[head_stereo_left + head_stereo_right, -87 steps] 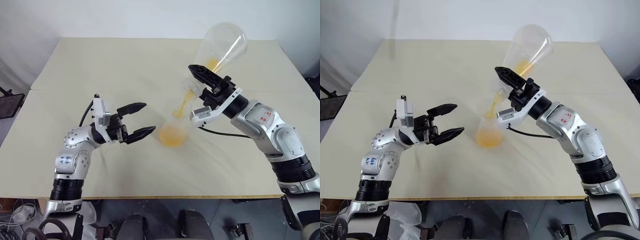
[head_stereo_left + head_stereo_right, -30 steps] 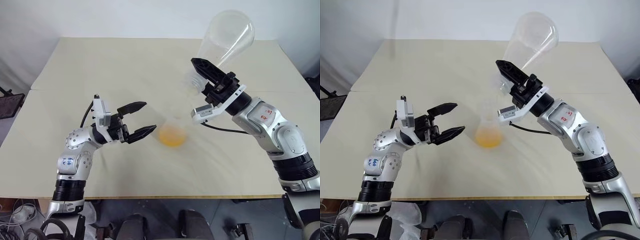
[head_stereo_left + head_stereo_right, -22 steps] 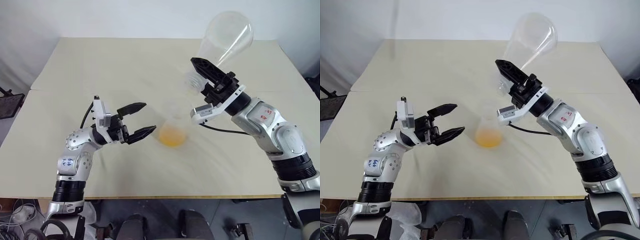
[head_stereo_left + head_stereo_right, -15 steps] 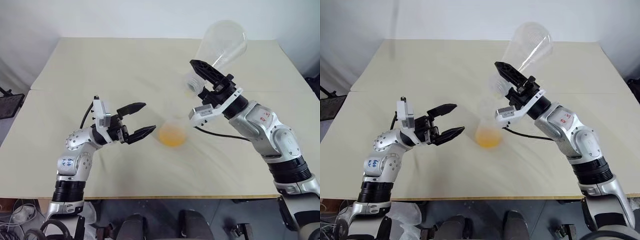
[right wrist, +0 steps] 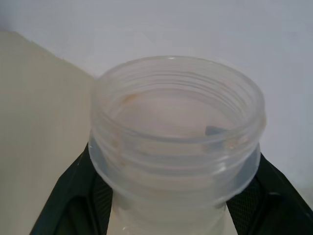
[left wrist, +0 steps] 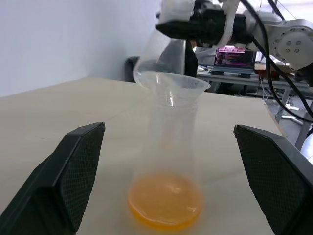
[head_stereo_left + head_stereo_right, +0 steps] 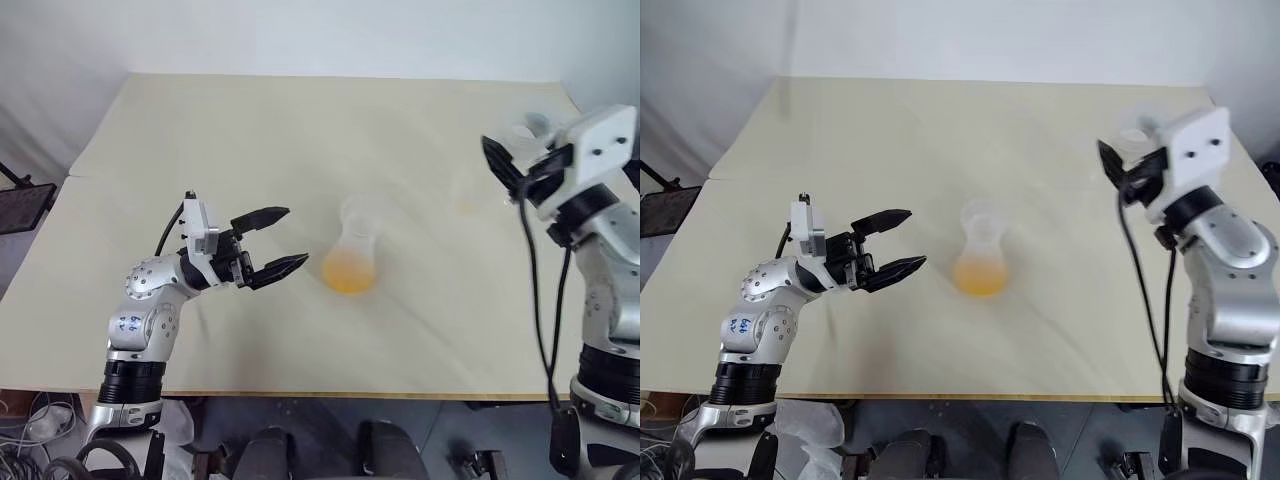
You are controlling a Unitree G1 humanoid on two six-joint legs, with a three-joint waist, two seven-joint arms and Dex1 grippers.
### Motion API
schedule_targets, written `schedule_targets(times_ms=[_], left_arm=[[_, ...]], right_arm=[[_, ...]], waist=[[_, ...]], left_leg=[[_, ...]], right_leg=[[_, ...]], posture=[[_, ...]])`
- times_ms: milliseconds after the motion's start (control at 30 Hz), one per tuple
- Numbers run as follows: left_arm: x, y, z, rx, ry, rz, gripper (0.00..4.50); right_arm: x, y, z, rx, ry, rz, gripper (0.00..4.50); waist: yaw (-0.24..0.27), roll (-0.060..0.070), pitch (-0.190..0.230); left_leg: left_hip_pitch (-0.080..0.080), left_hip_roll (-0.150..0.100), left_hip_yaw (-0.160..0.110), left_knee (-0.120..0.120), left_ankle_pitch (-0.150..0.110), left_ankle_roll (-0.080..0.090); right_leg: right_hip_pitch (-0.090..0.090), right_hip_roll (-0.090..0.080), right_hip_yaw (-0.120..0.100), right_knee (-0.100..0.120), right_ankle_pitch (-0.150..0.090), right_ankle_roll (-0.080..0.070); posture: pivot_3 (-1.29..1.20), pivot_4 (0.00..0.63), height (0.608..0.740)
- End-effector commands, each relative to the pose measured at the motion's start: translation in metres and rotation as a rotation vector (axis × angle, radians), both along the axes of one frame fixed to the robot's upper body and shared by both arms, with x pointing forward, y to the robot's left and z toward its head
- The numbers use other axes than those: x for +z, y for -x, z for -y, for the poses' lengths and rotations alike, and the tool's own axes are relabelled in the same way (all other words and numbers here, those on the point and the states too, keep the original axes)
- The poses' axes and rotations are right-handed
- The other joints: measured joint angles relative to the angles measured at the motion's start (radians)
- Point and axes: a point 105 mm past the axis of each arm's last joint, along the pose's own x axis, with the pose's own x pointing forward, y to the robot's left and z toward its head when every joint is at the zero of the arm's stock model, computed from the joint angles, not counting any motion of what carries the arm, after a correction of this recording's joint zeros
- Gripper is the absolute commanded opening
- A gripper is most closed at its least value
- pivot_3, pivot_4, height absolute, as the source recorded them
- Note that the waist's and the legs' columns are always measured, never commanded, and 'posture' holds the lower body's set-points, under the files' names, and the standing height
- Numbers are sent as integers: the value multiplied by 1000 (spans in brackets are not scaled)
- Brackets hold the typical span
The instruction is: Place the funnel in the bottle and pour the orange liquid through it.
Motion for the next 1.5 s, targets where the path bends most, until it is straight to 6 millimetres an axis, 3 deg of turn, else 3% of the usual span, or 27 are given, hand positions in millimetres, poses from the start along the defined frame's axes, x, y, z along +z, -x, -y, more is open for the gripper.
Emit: schedule_targets(times_ms=[33, 167, 267, 533, 633, 733, 1000, 1100, 1367, 1500], left_arm=[[7, 1, 0, -14, 8, 21, 4500], [7, 0, 3, -24, 10, 18, 4500], [9, -1, 5, -29, 13, 16, 4500], [11, -1, 1, -26, 4, 14, 4500], [11, -1, -1, -24, -1, 10, 4500], [12, -1, -2, -24, -4, 9, 4500], [13, -4, -5, -16, -20, 7, 4500], [14, -6, -7, -12, -26, 10, 4500], [12, -8, -15, -1, -80, 9, 4500], [9, -7, -25, 30, -132, 7, 4500]], right_arm=[[-1, 7, 44, -125, -42, 36, 2551], [-31, 9, 99, -256, -185, -61, 2551], [-54, 11, 115, -260, -228, -149, 2551], [-73, 18, 104, -193, -383, -216, 2551], [-77, 24, 102, -203, -417, -211, 3517], [-66, 32, 103, -202, -422, -136, 4492], [-19, 67, 111, -219, -390, 130, 4492], [-6, 70, 106, -182, -394, 174, 4492], [17, 59, 71, 32, -339, 180, 4492], [20, 58, 31, 233, -177, 144, 4492]], waist=[[0, 0, 0], [-1, 0, 0], [-1, 0, 0], [-10, 0, 0], [-11, 0, 0], [-9, 0, 0], [10, 1, 0], [13, 1, 0], [12, 1, 0], [12, 1, 0]], left_leg=[[0, 0, 1, 0, 0, 0], [0, 0, 6, 0, 0, 0], [0, 0, 7, 0, 0, 0], [1, 1, 7, 0, 0, 0], [1, 1, 7, 0, 0, 0], [1, 1, 7, 0, 0, 0], [1, 1, 6, 0, 0, 0], [1, 0, 6, 1, 0, 0], [1, 0, 9, 0, 0, 0], [2, 1, 9, 0, 0, 0]], right_leg=[[0, 0, 0, 0, 0, 0], [0, 0, 0, 0, 0, 0], [0, 0, 0, 0, 0, 0], [0, 0, 0, 0, 0, 0], [0, 0, 1, 0, 0, 0], [0, 0, 1, 0, 0, 0], [0, 0, 3, 0, 0, 0], [0, 0, 3, 0, 0, 0], [0, 0, 3, 0, 0, 0], [0, 1, 3, 0, 0, 0]], posture=[[0, 150, 740], [0, 150, 740], [0, 150, 740], [0, 150, 740], [0, 150, 740], [0, 150, 740], [0, 150, 740], [0, 150, 740], [0, 150, 740], [0, 150, 740]])
